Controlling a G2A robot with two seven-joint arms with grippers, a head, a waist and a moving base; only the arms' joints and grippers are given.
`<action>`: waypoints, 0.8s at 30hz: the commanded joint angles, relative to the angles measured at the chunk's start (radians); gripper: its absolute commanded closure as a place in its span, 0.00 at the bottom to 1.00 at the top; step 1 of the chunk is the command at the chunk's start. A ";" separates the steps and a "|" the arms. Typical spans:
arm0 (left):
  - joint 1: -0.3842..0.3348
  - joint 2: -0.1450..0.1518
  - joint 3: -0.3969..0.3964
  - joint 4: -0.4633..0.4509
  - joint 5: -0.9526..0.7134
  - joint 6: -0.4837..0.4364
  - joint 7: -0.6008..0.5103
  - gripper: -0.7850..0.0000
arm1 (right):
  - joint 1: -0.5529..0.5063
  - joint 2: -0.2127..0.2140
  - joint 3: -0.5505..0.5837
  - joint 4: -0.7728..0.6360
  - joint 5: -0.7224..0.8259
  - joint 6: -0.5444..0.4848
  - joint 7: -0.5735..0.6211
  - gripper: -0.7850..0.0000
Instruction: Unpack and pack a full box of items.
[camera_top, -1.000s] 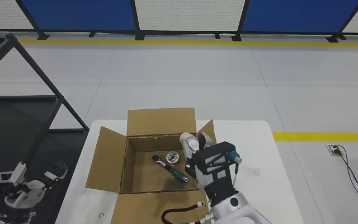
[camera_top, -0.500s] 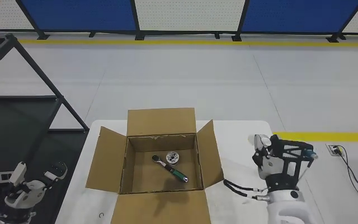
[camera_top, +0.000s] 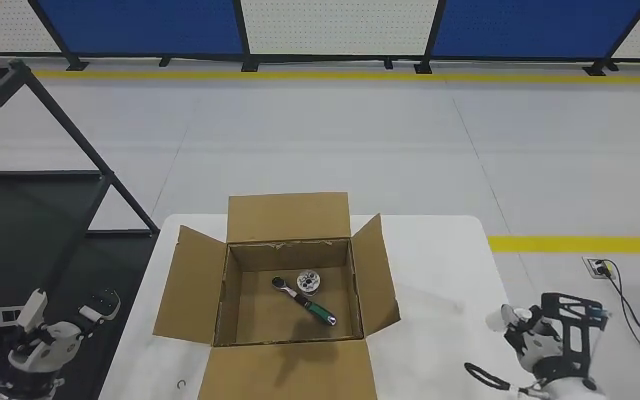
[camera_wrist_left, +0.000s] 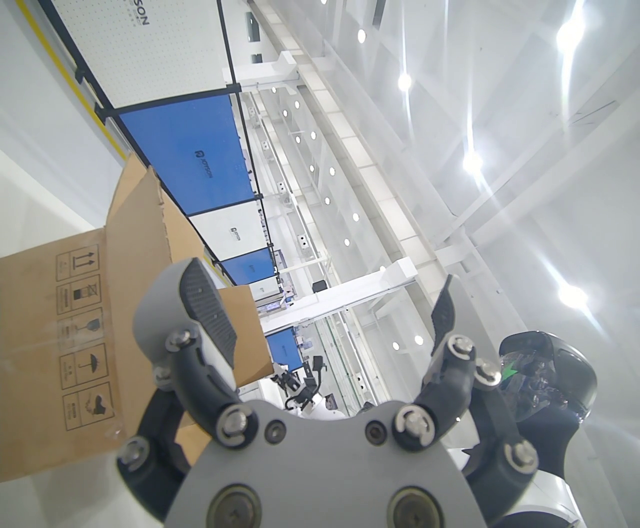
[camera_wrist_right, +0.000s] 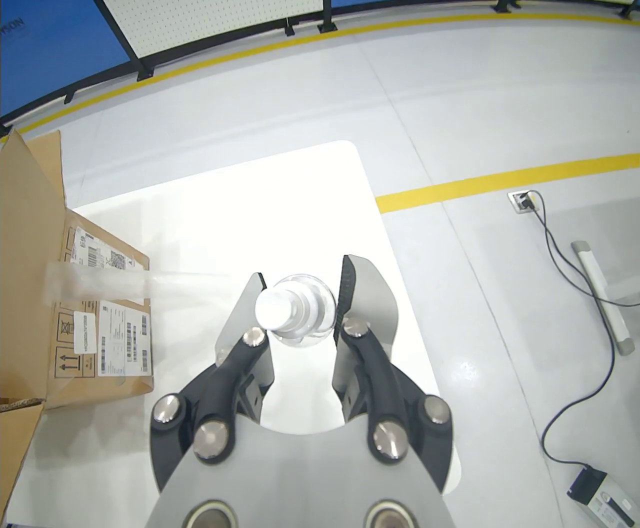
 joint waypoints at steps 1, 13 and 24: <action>0.000 0.000 0.000 0.000 0.000 0.000 0.000 0.00 | -0.012 0.002 0.017 0.000 0.020 -0.007 0.018 1.00; 0.000 0.000 0.000 0.000 0.000 0.000 0.000 0.00 | 0.060 0.007 -0.046 0.214 -0.003 0.054 -0.075 1.00; 0.000 0.000 0.000 0.000 0.000 0.000 0.000 0.00 | 0.123 0.015 -0.064 0.339 -0.046 0.097 -0.079 1.00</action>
